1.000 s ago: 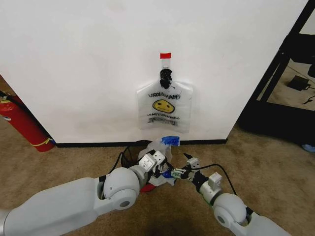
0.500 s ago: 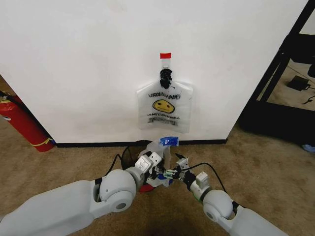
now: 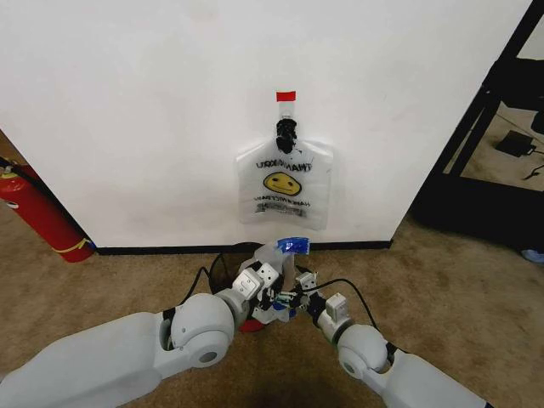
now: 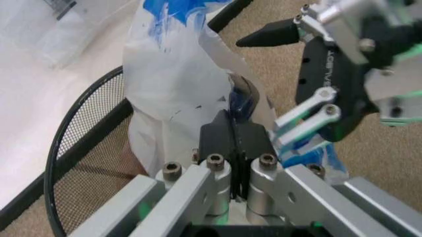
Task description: Pick up the garbage bag from the wall and place it over the trash bin.
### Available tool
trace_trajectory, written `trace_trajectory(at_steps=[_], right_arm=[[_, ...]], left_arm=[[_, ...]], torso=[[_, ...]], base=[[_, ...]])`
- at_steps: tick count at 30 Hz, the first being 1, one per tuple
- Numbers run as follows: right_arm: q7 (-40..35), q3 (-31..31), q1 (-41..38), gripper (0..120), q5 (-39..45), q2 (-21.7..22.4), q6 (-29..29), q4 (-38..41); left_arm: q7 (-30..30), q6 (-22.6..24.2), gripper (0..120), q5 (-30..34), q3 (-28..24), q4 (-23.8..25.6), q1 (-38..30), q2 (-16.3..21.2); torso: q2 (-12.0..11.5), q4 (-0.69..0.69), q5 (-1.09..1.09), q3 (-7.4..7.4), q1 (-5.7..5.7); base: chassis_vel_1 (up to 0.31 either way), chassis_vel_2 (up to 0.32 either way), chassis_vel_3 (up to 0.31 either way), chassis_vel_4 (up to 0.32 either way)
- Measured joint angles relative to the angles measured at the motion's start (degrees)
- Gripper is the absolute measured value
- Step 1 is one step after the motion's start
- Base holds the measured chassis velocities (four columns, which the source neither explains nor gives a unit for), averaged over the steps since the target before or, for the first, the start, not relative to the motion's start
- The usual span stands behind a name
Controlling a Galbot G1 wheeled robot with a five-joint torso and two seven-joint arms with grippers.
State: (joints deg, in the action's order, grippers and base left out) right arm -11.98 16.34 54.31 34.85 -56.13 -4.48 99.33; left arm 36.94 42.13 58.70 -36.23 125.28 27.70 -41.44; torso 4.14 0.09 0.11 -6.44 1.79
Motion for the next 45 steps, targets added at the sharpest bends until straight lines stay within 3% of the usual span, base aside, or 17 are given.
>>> trace_trajectory(at_steps=[9, 20, 27, 28, 34, 45], right_arm=[[-4.05, 1.89, -1.99, 97, 1.87, -2.27, -2.99, -1.36], [-11.49, 3.35, -3.72, 54, 6.7, -5.33, -9.55, -1.22], [-13.93, 3.73, -4.66, 37, 9.79, -6.47, -11.07, -1.13], [-15.31, 3.89, -5.23, 25, 11.57, -7.02, -11.96, -1.04], [-18.48, 4.22, -6.58, 6, 15.35, -7.79, -14.4, -0.24], [-21.21, 3.49, -7.66, 2, 17.51, -6.26, -14.55, 2.17]], left_arm=[[0.04, 0.0, 0, -0.05, 0.81, 0.77, 0.84, 0.34], [0.11, 0.0, 0, -0.06, 1.61, 1.1, 1.5, 0.55], [0.15, 0.0, 0, -0.06, 2.2, 1.53, 1.91, 0.89], [0.18, 0.0, 0, -0.06, 2.75, 1.87, 2.26, 1.17], [0.46, 0.0, 0, -0.06, 4.42, 3.34, 3.73, 2.09], [0.47, -0.58, 0, -0.52, 10.24, 5.38, 8.45, 4.02]], torso=[[0.0, 0.0, 0.0, 0.0, 0.0], [0.0, 0.01, 0.01, 0.01, 0.0], [0.0, 0.01, 0.0, 0.01, 0.0], [0.0, 0.0, 0.0, 0.01, 0.0], [0.0, -0.02, -0.02, 0.0, 0.0], [0.0, -0.01, -0.01, 0.0, 0.0]], base=[[0.0, 0.0, 0.0, 0.0], [0.0, 0.0, 0.0, 0.0], [0.0, 0.0, 0.0, 0.0], [0.0, 0.0, 0.0, 0.0], [0.0, 0.0, 0.0, 0.0], [0.0, 0.0, 0.0, 0.0]])
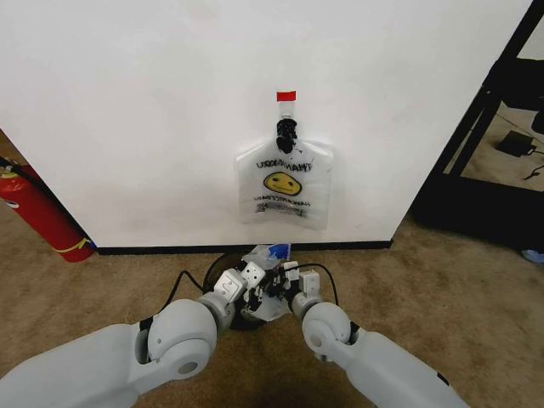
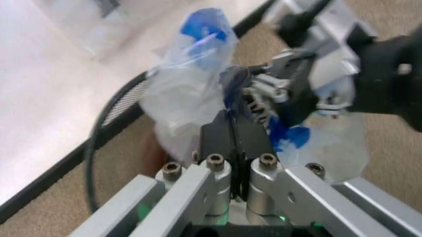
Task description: Pick up the garbage bag from the wall and place it over the trash bin.
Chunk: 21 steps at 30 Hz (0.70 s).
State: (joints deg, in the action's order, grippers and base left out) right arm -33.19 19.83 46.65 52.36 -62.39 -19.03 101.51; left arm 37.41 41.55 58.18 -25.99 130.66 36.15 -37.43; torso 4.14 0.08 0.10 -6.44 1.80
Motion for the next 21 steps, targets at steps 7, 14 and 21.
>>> trace_trajectory(at_steps=[7, 14, 21], right_arm=[[1.73, -4.95, 5.36, 2, -0.17, 3.83, 1.11, 5.02], [5.21, -13.66, 13.46, 2, -0.59, 8.28, 2.6, 12.01], [7.1, -20.66, 19.89, 2, -0.35, 10.13, 3.78, 15.72]], left_arm=[[-0.48, -1.38, 0, -0.14, 7.05, 0.55, 4.49, 2.03], [-1.53, -3.02, 0, -2.34, 11.9, -1.0, 9.15, 4.57], [-1.75, -2.63, 0, -1.7, 11.92, 1.71, 11.15, 6.38]], torso=[[0.0, 0.01, 0.0, 0.0, 0.0], [0.0, 0.01, -0.01, 0.01, 0.0], [0.0, 0.0, 0.01, 0.01, 0.0]], base=[[0.0, 0.0, 0.0, 0.0], [0.0, 0.0, 0.0, 0.0], [0.0, 0.0, 0.0, 0.0]])
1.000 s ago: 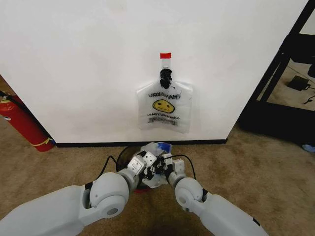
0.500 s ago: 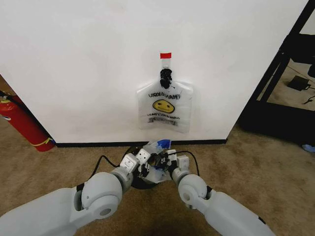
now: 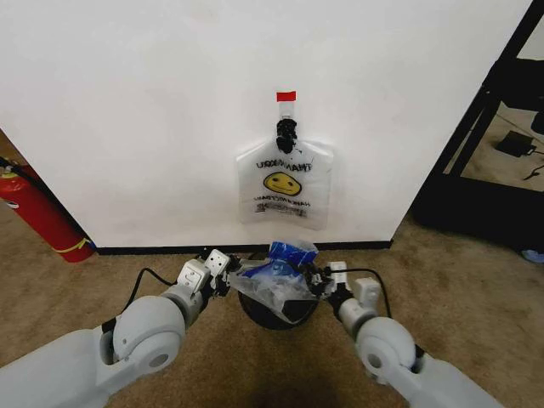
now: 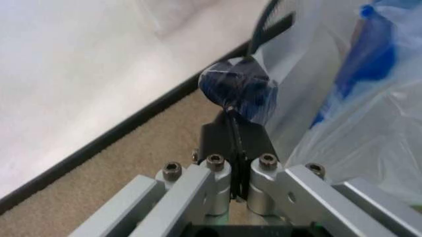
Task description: Pick up the garbage bag from the wall and place it over the trash bin.
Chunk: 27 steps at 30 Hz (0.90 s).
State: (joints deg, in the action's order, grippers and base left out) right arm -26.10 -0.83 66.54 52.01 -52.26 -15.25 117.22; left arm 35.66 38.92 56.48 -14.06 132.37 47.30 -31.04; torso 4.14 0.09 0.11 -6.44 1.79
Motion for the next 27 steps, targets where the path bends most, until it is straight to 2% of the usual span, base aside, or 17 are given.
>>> trace_trajectory(at_steps=[3, 4, 7, 9, 13, 14, 18, 20, 24, 27], right_arm=[[0.24, -2.21, 1.93, 2, 0.05, 0.02, 0.23, 0.88], [0.24, -2.21, 1.93, 2, 0.05, 0.02, 0.23, 0.88], [0.29, -3.29, 3.14, 2, -0.04, -0.07, 0.3, 1.24], [0.33, -4.19, 4.2, 2, -0.07, -0.46, 0.42, 1.44], [0.4, -4.83, 4.99, 2, -0.09, -0.8, 0.6, 1.53], [0.58, -5.22, 5.52, 2, -0.08, -1.05, 0.74, 1.55], [0.82, -6.12, 6.78, 2, -0.19, -1.84, 1.12, 1.47], [0.84, -6.17, 6.92, 2, -0.24, -1.96, 1.17, 1.33], [0.81, -5.22, 6.05, 2, -0.02, -2.62, 1.3, 0.49], [0.75, -4.52, 5.37, 2, 0.33, -2.87, 1.3, 0.18]], left_arm=[[-1.17, -0.24, 0, 1.56, 1.61, 4.05, 0.17, 0.39], [-1.17, -0.24, 0, 1.56, 1.61, 4.05, 0.17, 0.39], [-3.23, -0.52, 10, 1.85, 4.49, 7.38, 0.4, 1.22], [-4.88, -0.79, 21, 1.97, 8.04, 9.97, 1.54, 2.72], [-5.78, -1.04, 29, 2.35, 11.19, 11.06, 3.3, 4.24], [-6.03, -1.22, 38, 2.56, 12.83, 11.2, 4.24, 5.22], [-6.63, -1.82, 55, 2.96, 13.91, 11.23, 3.3, 6.57], [-7.26, -2.09, 58, 2.86, 13.9, 11.23, 2.76, 6.68], [-13.44, -3.42, 77, -2.14, 12.66, 11.16, 1.34, 8.19], [-15.41, -3.52, 83, -3.91, 11.37, 11.11, 0.39, 8.58]], torso=[[0.0, 0.0, 0.0, 0.0, 0.0], [0.0, 0.0, 0.0, 0.0, 0.0], [0.0, 0.01, -0.02, 0.0, 0.0], [0.0, 0.0, 0.0, 0.0, 0.0], [0.0, 0.0, -0.01, 0.0, 0.0], [0.0, -0.01, 0.0, 0.0, 0.0], [0.0, 0.0, -0.01, 0.0, 0.0], [0.0, 0.01, 0.0, 0.0, 0.0], [0.0, 0.01, 0.0, 0.0, 0.0], [0.0, -0.04, -0.03, 0.0, 0.0]], base=[[0.0, 0.0, 0.0, 0.0], [0.0, 0.0, 0.0, 0.0], [0.0, 0.0, 0.0, 0.0], [0.0, 0.0, 0.0, 0.0], [0.0, 0.0, 0.0, 0.0], [0.0, 0.0, 0.0, 0.0], [0.0, 0.0, 0.0, 0.0], [0.0, 0.0, 0.0, 0.0], [0.0, 0.0, 0.0, 0.0], [0.0, 0.0, 0.0, 0.0]])
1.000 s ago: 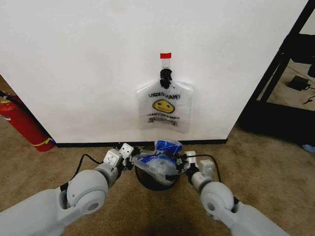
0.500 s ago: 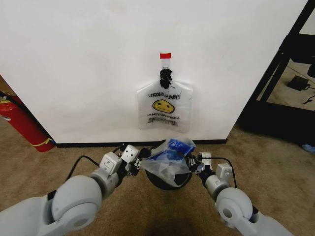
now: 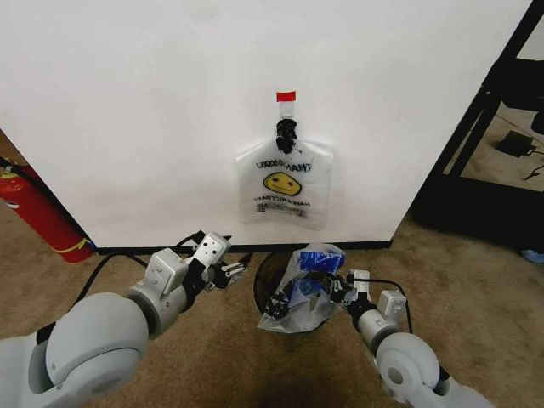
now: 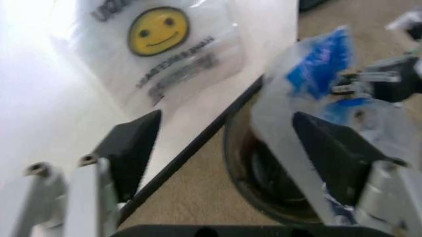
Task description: Pick up the garbage bag from the wall and place it over the trash bin.
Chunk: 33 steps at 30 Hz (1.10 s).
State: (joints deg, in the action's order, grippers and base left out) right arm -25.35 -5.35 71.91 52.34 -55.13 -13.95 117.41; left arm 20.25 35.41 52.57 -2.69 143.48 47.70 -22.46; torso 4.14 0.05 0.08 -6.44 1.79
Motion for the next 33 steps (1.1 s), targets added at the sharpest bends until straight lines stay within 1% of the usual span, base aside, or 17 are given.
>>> trace_trajectory(at_steps=[1, 4, 6, 8, 9, 10, 11, 12, 14, 15, 16, 17, 19, 20, 24, 28, 33], right_arm=[[-0.05, 0.3, -0.21, 2, 0.14, -0.14, 0.0, -0.18], [-0.21, 1.16, -0.69, 2, -0.01, -0.68, 0.0, -0.88], [-0.22, 1.27, -0.69, 2, -0.15, -0.83, 0.0, -0.97], [-0.22, 1.33, -0.46, 2, -0.62, -1.13, 0.0, -1.07], [-0.18, 1.24, -0.27, 2, -0.94, -1.18, 0.05, -1.17], [-0.13, 0.99, -0.12, 2, -1.07, -1.16, 0.1, -1.26], [-0.11, 0.5, 0.16, 2, -1.18, -1.1, 0.18, -1.34], [-0.11, 0.12, 0.4, 2, -1.29, -1.1, 0.24, -1.34], [-0.12, -0.1, 0.5, 2, -1.35, -1.12, 0.26, -1.34], [-0.16, -0.32, 0.54, 2, -1.44, -1.26, 0.28, -1.34], [-0.17, -0.34, 0.54, 2, -1.45, -1.28, 0.28, -1.35], [-0.19, -0.42, 0.54, 2, -1.46, -1.38, 0.29, -1.34], [-0.19, -0.46, 0.67, 2, -1.48, -1.39, 0.31, -1.32], [-0.19, -0.46, 0.67, 2, -1.48, -1.39, 0.31, -1.32], [-0.27, -0.84, 1.11, 2, -1.34, -1.13, 0.31, -0.91], [-0.39, -0.97, 1.1, 2, -1.1, -1.03, 0.31, -0.71], [-0.62, -0.64, 0.85, 2, -0.98, -1.22, 0.24, -0.63]], left_arm=[[-1.13, 0.01, 88, -0.81, -1.3, -0.02, -1.03, -0.02], [-2.58, 0.42, 98, -1.38, -5.01, -0.08, -3.15, -1.14], [-2.62, 0.49, 99, -1.32, -6.4, -0.09, -3.96, -1.76], [-2.2, 0.69, 100, 0.35, -10.72, -0.12, -7.14, -3.7], [-0.6, 1.28, 100, 3.79, -14.78, -0.54, -11.02, -5.96], [0.58, 1.65, 100, 6.08, -17.17, -1.13, -13.55, -7.59], [2.38, 2.18, 99, 10.16, -20.38, -2.46, -17.55, -10.22], [3.63, 2.57, 98, 12.6, -22.09, -3.4, -19.93, -11.81], [4.8, 2.98, 98, 14.83, -23.56, -4.32, -21.99, -13.2], [6.59, 3.55, 97, 17.56, -25.59, -5.9, -24.79, -15.35], [6.69, 3.58, 97, 17.66, -25.69, -6.0, -24.93, -15.47], [8.02, 3.94, 96, 18.72, -27.26, -8.05, -26.79, -17.59], [8.92, 4.31, 95, 18.69, -28.32, -10.12, -27.81, -19.07], [8.92, 4.31, 95, 18.69, -28.32, -10.12, -27.81, -19.07], [9.02, 4.86, 95, 15.06, -30.16, -14.49, -28.32, -20.12], [8.58, 4.99, 94, 13.12, -30.76, -15.41, -27.69, -20.27], [7.63, 5.0, 92, 9.7, -32.71, -17.09, -27.16, -21.84]], torso=[[0.0, 0.02, 0.04, 0.0, 0.0], [0.0, 0.04, 0.01, 0.0, 0.0], [0.0, 0.03, 0.01, 0.0, 0.0], [0.0, 0.02, 0.04, 0.0, 0.0], [0.0, 0.02, 0.02, 0.0, 0.0], [0.0, 0.02, 0.0, 0.0, 0.0], [0.0, 0.04, 0.04, 0.0, 0.0], [0.0, 0.07, 0.04, 0.0, 0.01], [0.0, 0.09, 0.04, -0.01, 0.01], [0.0, 0.09, -0.01, -0.01, 0.01], [0.0, 0.09, -0.02, -0.01, 0.01], [0.0, 0.05, 0.02, -0.01, 0.01], [0.0, 0.01, 0.01, -0.01, 0.01], [0.0, 0.01, 0.01, -0.01, 0.01], [0.0, 0.05, 0.02, -0.01, 0.01], [0.0, 0.02, 0.03, 0.0, 0.01], [0.0, 0.04, 0.02, 0.0, 0.01]], base=[[0.0, 0.0, 0.0, 0.0], [0.0, 0.0, 0.0, 0.0], [0.0, 0.0, 0.0, 0.0], [0.0, 0.0, 0.0, 0.0], [0.0, 0.0, 0.0, 0.0], [0.0, 0.0, 0.0, 0.0], [0.0, 0.0, 0.0, 0.0], [0.0, 0.0, 0.0, 0.0], [0.0, 0.0, 0.0, 0.0], [0.0, 0.0, 0.0, 0.0], [0.0, 0.0, 0.0, 0.0], [0.0, 0.0, 0.0, 0.0], [0.0, 0.0, 0.0, 0.0], [0.0, 0.0, 0.0, 0.0], [0.0, 0.0, 0.0, 0.0], [0.0, 0.0, 0.0, 0.0], [0.0, 0.0, 0.0, 0.0]])
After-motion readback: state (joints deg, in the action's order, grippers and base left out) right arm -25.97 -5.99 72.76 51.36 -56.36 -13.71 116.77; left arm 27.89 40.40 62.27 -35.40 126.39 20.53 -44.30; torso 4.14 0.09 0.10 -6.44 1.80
